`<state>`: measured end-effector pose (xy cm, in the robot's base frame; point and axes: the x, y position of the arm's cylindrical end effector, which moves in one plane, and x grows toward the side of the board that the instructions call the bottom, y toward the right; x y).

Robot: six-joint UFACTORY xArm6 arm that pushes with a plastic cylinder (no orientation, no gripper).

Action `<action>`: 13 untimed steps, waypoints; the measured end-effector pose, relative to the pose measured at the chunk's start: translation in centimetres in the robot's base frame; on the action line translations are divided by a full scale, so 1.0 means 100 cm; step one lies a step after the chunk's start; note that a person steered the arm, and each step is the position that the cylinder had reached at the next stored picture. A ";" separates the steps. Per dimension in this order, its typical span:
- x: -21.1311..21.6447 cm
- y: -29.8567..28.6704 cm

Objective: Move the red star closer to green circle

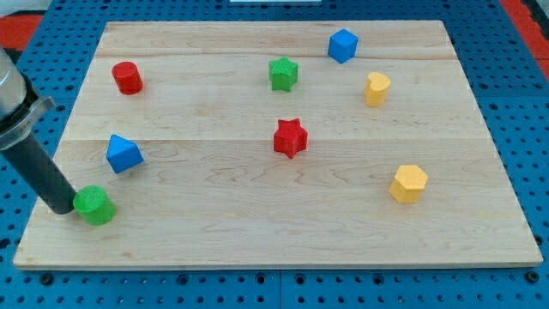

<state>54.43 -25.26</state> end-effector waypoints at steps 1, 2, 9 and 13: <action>-0.022 -0.014; -0.046 -0.052; -0.038 0.204; -0.014 0.119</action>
<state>53.03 -13.37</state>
